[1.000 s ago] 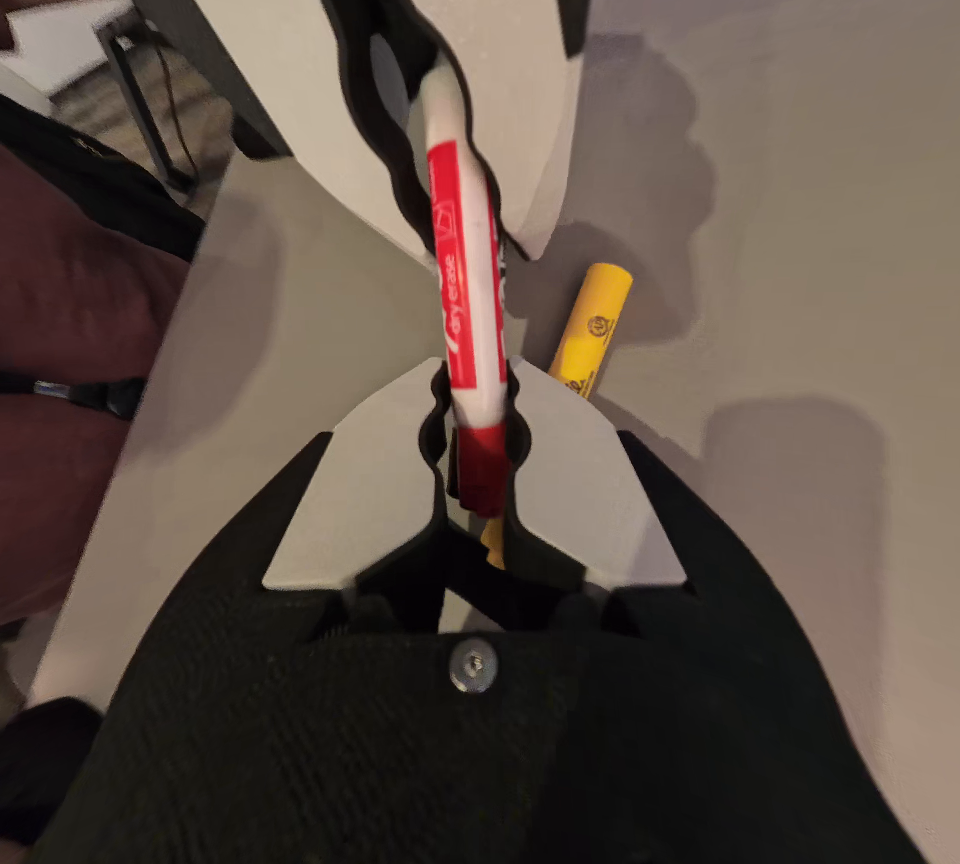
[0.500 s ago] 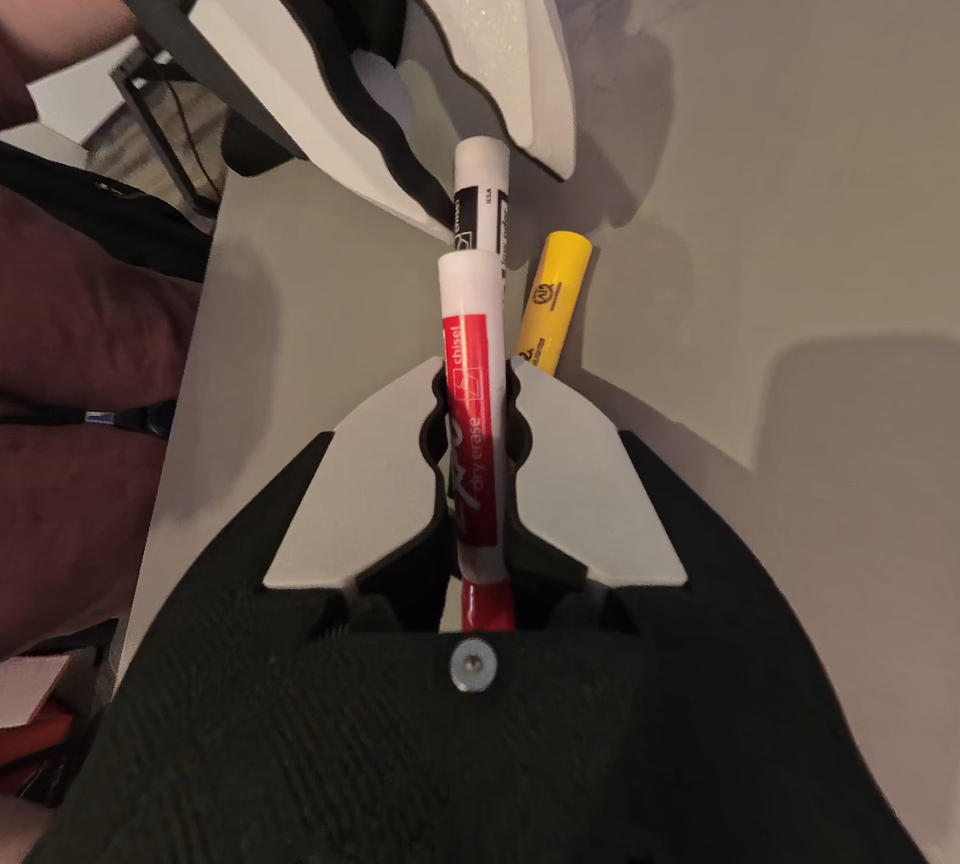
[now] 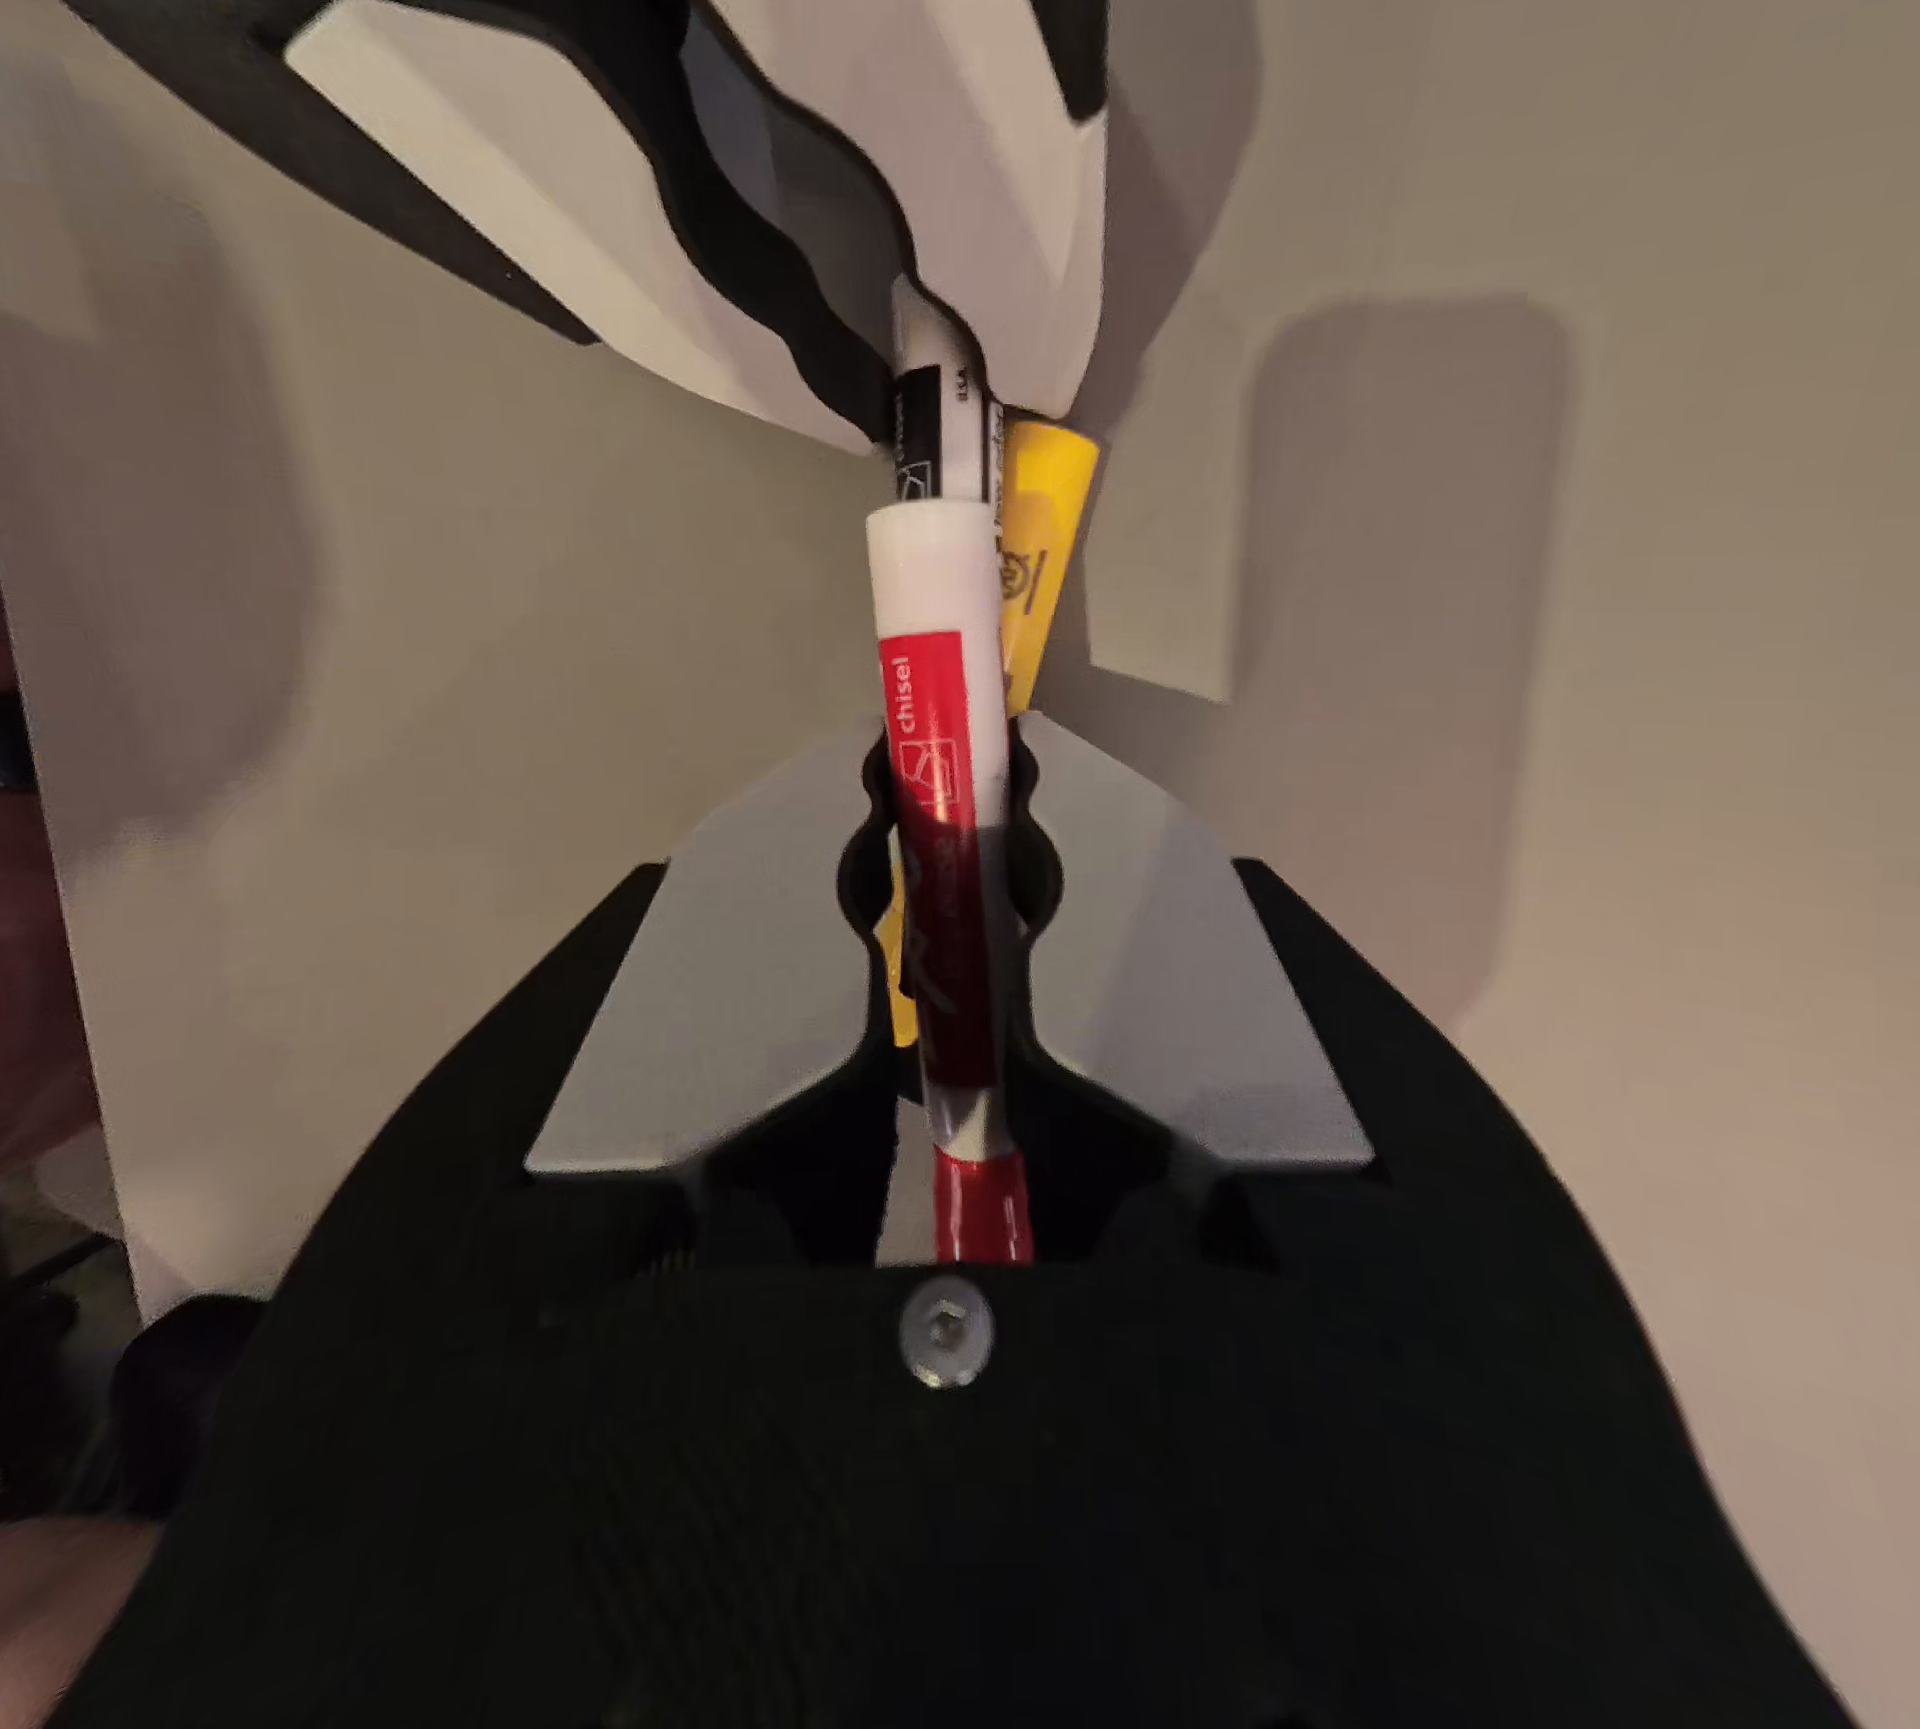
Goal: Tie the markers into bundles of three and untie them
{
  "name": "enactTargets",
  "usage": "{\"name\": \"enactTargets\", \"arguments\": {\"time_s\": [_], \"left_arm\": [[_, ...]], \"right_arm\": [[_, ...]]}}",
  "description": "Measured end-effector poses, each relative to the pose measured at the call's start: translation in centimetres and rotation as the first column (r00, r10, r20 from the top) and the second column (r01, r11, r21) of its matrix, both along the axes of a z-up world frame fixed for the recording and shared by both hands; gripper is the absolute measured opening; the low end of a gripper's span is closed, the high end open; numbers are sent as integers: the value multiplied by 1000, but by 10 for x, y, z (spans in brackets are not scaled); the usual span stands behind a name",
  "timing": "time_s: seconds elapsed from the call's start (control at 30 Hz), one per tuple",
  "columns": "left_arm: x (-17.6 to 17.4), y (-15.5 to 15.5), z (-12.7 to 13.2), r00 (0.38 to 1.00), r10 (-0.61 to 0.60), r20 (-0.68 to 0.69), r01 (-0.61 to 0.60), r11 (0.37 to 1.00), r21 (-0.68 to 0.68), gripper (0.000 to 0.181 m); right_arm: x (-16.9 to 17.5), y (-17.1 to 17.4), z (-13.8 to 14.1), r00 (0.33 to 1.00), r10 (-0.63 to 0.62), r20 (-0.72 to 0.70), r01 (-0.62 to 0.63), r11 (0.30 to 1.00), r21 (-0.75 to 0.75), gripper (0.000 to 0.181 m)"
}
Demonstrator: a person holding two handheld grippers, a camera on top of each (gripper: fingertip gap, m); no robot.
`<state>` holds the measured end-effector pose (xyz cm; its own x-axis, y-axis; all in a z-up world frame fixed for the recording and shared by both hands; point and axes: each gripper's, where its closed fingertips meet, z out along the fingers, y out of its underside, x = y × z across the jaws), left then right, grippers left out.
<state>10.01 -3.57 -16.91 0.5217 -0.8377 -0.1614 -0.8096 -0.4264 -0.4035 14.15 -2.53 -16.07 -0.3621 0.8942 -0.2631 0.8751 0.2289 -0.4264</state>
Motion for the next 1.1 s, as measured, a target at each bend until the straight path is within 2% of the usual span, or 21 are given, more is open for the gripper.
{"name": "enactTargets", "arguments": {"time_s": [0.13, 0.23, 0.3, 0.37, 0.5, 0.6, 0.7, 0.8, 0.9, 0.97, 1.1], "left_arm": [[0, -3, -3, 997, 43, 58, -43, 999, -4, 20], [1, -6, 5, 987, 94, 132, -99, 995, 33, 21], [0, -7, 15, 975, 124, 186, -138, 989, 61, 33], [-5, -8, 26, 967, 144, 210, -171, 979, 114, 46], [-17, -18, 31, 971, 165, 171, -194, 966, 169, 51], [-14, -29, 29, 961, 184, 209, -215, 967, 137, 49], [-11, -35, 24, 956, 189, 224, -218, 970, 111, 49], [-2, -35, 17, 945, 183, 270, -212, 974, 82, 47], [4, -34, 10, 945, 185, 268, -210, 975, 66, 45], [11, -35, 6, 934, 203, 295, -221, 975, 28, 36], [33, -41, 7, 857, 255, 447, -230, 967, -110, 32]], "right_arm": [[-1, -1, 1, 998, 51, 49, -52, 998, 28, 19], [-1, -3, 8, 995, 78, 62, -81, 996, 40, 19], [2, -4, 12, 992, 89, 86, -92, 995, 38, 19], [5, -7, 17, 990, 94, 107, -95, 995, 0, 19], [15, -11, 21, 984, 66, 163, -45, 991, -129, 18], [26, -2, 14, 965, 8, 262, 29, 990, -138, 19], [38, 6, 13, 930, -32, 366, 66, 994, -83, 19], [40, 5, 24, 923, -12, 385, 22, 1000, -22, 20], [37, -3, 37, 922, 5, 388, 14, 999, -45, 19], [35, -2, 41, 915, -4, 403, 5, 1000, -3, 19], [28, -9, 47, 904, 16, 428, -37, 999, 39, 19]]}}
